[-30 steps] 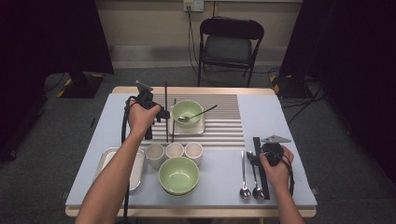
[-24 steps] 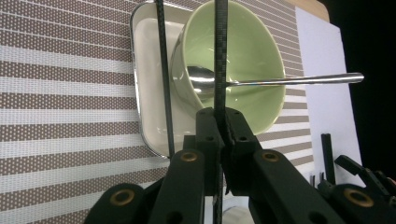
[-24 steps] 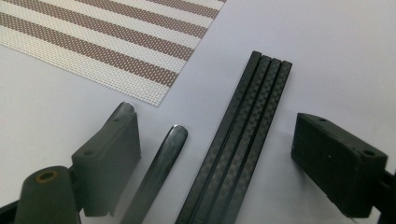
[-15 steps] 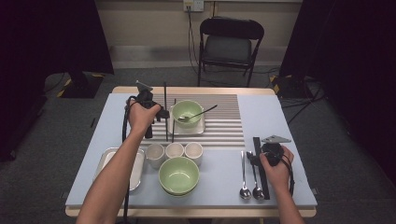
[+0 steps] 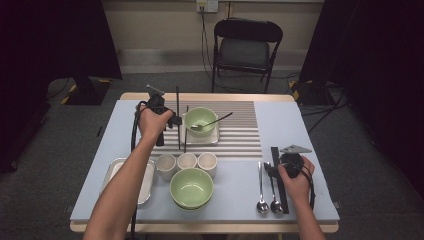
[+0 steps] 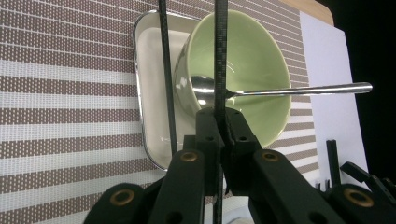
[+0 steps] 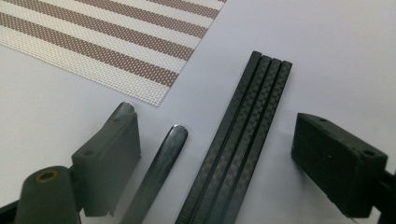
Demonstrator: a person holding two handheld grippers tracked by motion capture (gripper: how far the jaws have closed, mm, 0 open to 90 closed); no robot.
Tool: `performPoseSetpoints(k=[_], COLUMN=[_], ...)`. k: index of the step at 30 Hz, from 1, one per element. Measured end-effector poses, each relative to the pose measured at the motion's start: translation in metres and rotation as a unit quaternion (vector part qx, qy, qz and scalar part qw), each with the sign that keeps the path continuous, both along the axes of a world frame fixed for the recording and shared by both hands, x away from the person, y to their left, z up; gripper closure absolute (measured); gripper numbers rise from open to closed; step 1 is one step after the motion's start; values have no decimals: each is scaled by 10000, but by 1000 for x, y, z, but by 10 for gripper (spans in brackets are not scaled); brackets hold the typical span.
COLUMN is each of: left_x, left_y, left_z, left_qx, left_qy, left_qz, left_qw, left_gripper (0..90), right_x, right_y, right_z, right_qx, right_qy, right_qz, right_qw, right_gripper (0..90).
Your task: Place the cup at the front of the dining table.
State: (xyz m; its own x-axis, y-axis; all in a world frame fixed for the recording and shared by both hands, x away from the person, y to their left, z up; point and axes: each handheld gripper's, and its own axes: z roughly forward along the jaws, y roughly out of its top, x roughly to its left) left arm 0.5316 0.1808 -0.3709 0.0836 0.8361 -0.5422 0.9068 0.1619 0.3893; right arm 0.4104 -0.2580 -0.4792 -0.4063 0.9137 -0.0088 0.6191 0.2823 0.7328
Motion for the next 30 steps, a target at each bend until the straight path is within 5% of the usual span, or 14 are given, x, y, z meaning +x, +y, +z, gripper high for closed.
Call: performPoseSetpoints(k=[30], left_x=[10], left_y=[-2], left_z=[-12], left_qx=[115], left_qy=[70], left_qz=[19], left_qw=[9999], left_gripper=[863], right_x=[0], right_y=[0], right_z=[0], right_qx=[1], right_qy=[-6], right_qz=[1], right_qw=[10000], right_gripper=[147])
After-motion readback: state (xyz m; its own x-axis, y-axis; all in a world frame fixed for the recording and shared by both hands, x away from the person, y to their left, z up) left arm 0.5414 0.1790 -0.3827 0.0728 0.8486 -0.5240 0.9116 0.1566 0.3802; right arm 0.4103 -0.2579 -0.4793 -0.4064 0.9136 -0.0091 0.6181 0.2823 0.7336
